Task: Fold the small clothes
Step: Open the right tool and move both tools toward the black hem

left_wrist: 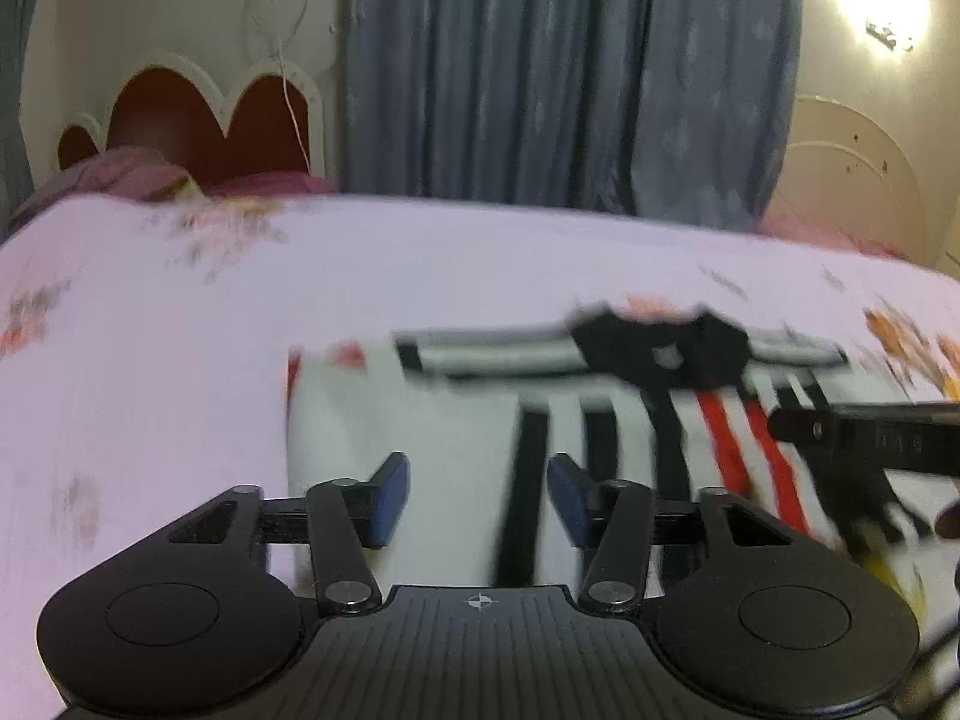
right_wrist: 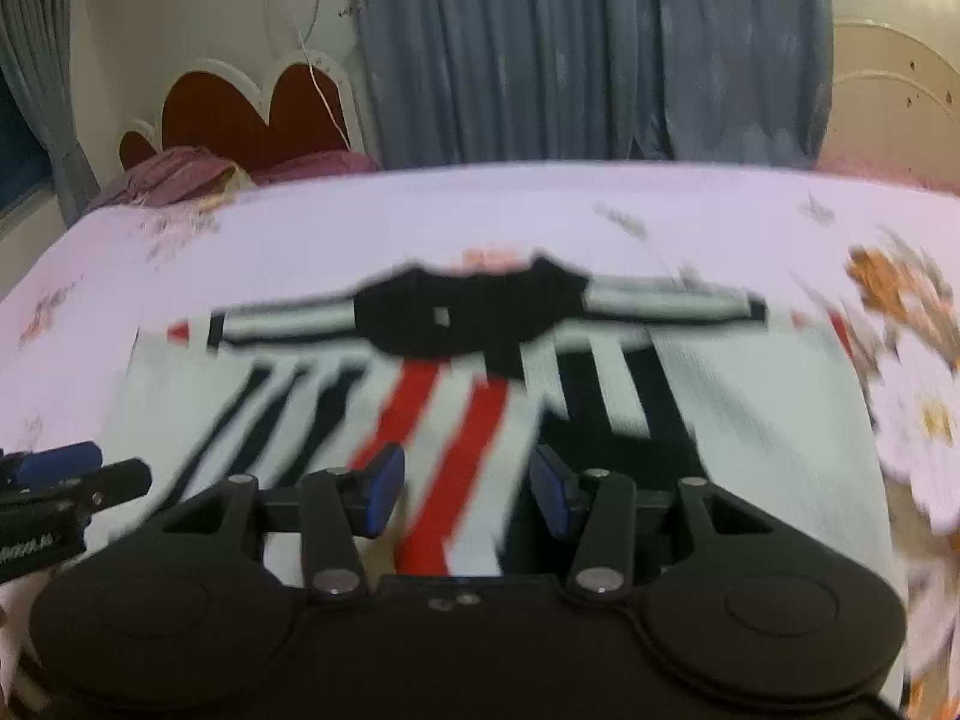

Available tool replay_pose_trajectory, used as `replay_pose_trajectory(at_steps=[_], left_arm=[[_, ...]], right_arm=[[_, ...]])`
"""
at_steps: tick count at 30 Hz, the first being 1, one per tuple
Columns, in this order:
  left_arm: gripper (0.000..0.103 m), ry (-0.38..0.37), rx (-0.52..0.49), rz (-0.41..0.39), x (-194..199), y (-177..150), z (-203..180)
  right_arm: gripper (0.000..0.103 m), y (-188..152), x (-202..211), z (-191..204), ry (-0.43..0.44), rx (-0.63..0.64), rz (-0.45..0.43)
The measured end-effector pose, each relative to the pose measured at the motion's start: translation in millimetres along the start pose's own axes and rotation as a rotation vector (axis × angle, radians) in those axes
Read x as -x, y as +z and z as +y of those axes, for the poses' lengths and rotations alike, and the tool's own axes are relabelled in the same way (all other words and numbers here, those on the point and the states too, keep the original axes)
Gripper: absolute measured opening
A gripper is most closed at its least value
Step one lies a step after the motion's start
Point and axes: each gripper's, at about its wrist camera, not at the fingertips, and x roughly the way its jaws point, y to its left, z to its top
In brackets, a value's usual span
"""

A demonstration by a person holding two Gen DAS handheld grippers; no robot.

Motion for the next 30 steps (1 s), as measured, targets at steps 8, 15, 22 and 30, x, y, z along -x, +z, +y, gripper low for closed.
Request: replay_pose_trajectory(at_steps=[8, 15, 22, 30], left_arm=[[0.083, 0.027, 0.043, 0.185, -92, 22, 42], [0.085, 0.003, 0.041, 0.087, -50, 15, 16], [0.085, -0.009, 0.04, 0.163, -50, -17, -9], [0.085, -0.039, 0.082, 0.099, -13, -13, -6]], right_arm=[[0.039, 20, -61, 18, -0.04, 0.08, 0.071], [0.053, 17, -45, 18, -0.064, 0.044, 0.054], [0.051, -1, -49, 29, -0.089, 0.076, 0.123], [0.051, -3, -18, 23, -0.105, 0.039, 0.081]])
